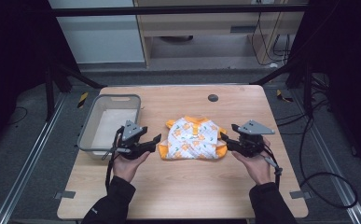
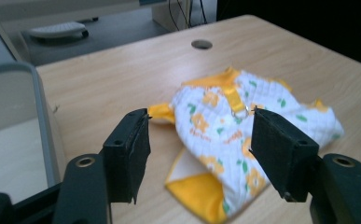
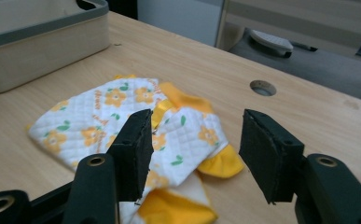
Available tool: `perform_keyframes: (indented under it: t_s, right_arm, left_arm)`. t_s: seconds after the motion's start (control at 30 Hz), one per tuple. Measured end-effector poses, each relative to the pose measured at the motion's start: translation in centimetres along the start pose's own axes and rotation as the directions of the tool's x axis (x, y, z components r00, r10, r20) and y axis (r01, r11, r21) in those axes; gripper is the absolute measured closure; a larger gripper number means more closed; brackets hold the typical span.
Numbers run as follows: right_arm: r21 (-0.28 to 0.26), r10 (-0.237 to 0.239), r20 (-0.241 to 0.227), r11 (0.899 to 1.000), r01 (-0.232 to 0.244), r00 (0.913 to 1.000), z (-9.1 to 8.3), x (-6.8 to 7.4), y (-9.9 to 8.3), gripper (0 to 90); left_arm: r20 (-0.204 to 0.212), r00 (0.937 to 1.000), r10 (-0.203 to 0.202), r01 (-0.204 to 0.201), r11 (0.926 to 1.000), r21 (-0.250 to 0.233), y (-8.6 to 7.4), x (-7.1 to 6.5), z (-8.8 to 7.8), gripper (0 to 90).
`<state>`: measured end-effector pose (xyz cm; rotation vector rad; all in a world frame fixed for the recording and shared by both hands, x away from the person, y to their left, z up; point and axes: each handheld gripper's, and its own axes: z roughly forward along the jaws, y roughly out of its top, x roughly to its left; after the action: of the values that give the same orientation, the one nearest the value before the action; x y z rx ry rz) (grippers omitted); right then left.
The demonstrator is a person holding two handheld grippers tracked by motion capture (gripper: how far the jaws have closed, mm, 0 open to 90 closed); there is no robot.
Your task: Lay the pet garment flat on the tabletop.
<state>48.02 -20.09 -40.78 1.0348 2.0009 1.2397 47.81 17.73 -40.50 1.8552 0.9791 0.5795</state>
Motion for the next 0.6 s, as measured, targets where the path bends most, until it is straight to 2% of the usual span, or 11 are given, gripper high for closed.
perform_keyframes:
  t_s: [0.1, 0.13, 0.17, 0.2, 0.33, 0.37, 0.43, 0.5, 0.53, 0.6]
  right_arm:
    - [0.016, -0.002, -0.015, 1.000, 0.002, 0.9999, -0.5, 0.1, -0.7, 41.7]
    - [0.040, -0.013, -0.032, 0.999, 0.014, 0.9994, -0.5, 0.4, -1.6, 40.3]
    - [0.040, -0.013, -0.032, 0.999, 0.014, 0.9994, -0.5, 0.4, -1.6, 40.3]
    - [0.067, -0.016, -0.047, 0.998, 0.019, 0.9988, -0.5, 0.6, -2.6, 39.9]
    - [0.112, -0.015, -0.082, 0.993, 0.025, 0.9965, 0.2, 1.2, -4.6, 40.0]
    - [0.126, -0.014, -0.089, 0.992, 0.026, 0.9960, 0.4, 1.3, -5.1, 40.1]
    - [0.155, -0.018, -0.099, 0.987, 0.033, 0.9949, 0.8, 1.5, -5.7, 40.2]
    - [0.162, -0.010, -0.113, 0.986, 0.029, 0.9936, 1.2, 1.6, -6.1, 40.7]
    - [0.163, -0.006, -0.117, 0.986, 0.025, 0.9932, 1.4, 1.7, -6.2, 40.9]
    - [0.174, -0.007, -0.121, 0.984, 0.028, 0.9926, 1.9, 1.7, -6.5, 41.4]
  left_arm:
    - [0.003, 0.9999, 0.012, -0.012, 0.9995, 0.029, -0.9, -0.1, 0.0, 36.1]
    - [0.003, 0.9993, 0.037, -0.038, 0.9975, 0.061, -1.8, -0.3, 0.2, 35.8]
    - [0.003, 0.9993, 0.037, -0.038, 0.9975, 0.061, -1.8, -0.3, 0.2, 35.3]
    - [0.015, 0.9993, 0.034, -0.035, 0.9961, 0.081, -2.6, -0.6, 0.5, 35.3]
    - [0.021, 0.9990, 0.040, -0.042, 0.9929, 0.112, -3.8, -1.0, 1.4, 34.7]
    - [0.017, 0.9983, 0.056, -0.058, 0.9873, 0.148, -4.2, -1.2, 2.2, 34.5]
    - [0.024, 0.9978, 0.061, -0.064, 0.9857, 0.156, -4.6, -1.5, 2.9, 34.5]
    - [0.023, 0.9974, 0.069, -0.071, 0.9839, 0.164, -4.7, -1.7, 3.2, 34.7]
    - [0.021, 0.9961, 0.085, -0.088, 0.9805, 0.176, -5.0, -1.9, 3.8, 34.9]
    - [0.029, 0.9960, 0.085, -0.088, 0.9797, 0.180, -5.1, -2.0, 4.0, 35.1]
